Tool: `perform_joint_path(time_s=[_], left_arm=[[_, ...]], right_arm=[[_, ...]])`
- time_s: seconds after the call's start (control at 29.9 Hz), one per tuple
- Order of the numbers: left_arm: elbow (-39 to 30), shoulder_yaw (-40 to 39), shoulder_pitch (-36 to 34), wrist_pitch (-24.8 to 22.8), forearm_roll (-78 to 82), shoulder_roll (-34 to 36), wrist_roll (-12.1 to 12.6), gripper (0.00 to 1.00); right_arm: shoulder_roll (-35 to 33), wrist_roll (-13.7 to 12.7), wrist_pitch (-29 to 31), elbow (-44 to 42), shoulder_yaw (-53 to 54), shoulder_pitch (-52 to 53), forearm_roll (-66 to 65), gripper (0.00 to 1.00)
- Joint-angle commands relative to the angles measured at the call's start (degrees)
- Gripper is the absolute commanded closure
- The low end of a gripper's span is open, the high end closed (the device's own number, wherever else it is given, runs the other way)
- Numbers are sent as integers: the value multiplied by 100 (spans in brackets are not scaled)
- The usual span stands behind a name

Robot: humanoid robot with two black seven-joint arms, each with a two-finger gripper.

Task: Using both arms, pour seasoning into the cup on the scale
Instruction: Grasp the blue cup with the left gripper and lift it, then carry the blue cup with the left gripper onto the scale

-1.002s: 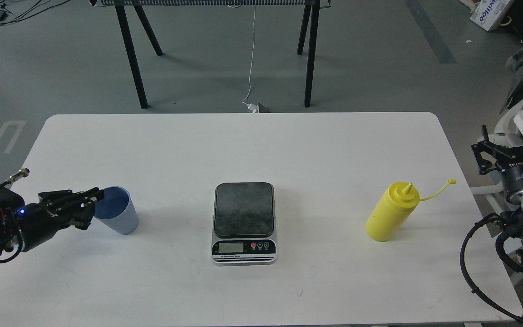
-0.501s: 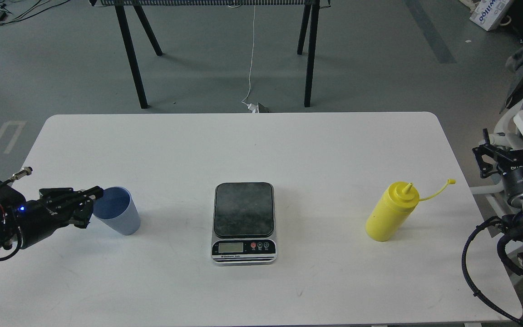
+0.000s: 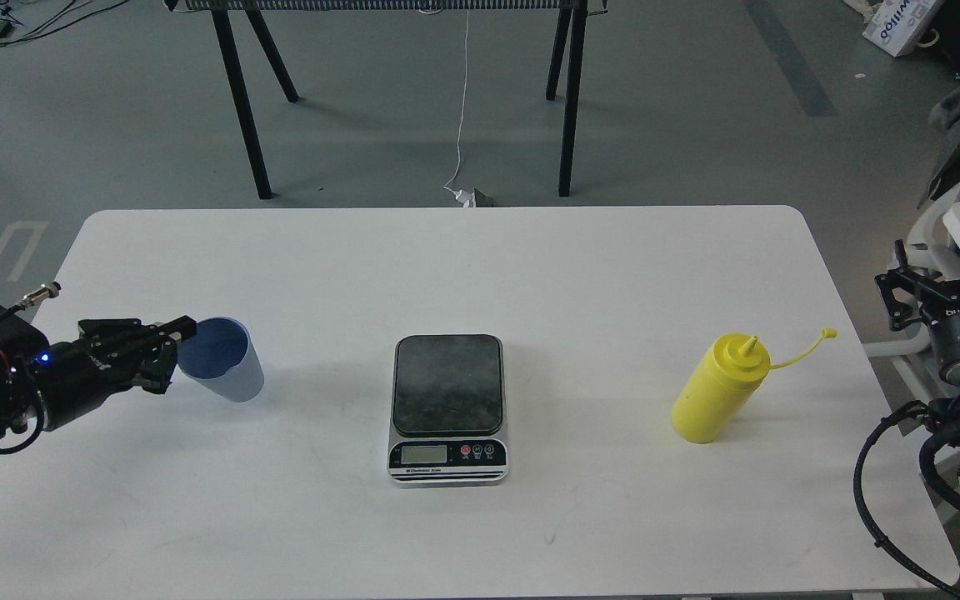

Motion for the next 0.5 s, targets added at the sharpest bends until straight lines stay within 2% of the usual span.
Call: perform_joint_path(time_s=[0.0, 0.17, 0.23, 0.33, 0.47], left_arm=[[-414, -3, -349, -260, -8, 254, 1, 100], [-1187, -12, -1297, -1340, -8, 238, 6, 100], [-1355, -12, -1675, -1771, 18, 150, 102, 100], [-1356, -3, -2133, -2360, 62, -376, 313, 100], [-1294, 6, -2371, -2775, 500, -1097, 357, 100]], right_arm=[[-46, 8, 0, -1, 28, -31, 0, 0], [-98, 8, 0, 8, 81, -110, 0, 0], [-107, 8, 0, 8, 90, -154, 0, 0], [-177, 8, 0, 8, 151, -207, 0, 0], [-186, 8, 0, 16, 274, -286, 0, 0]])
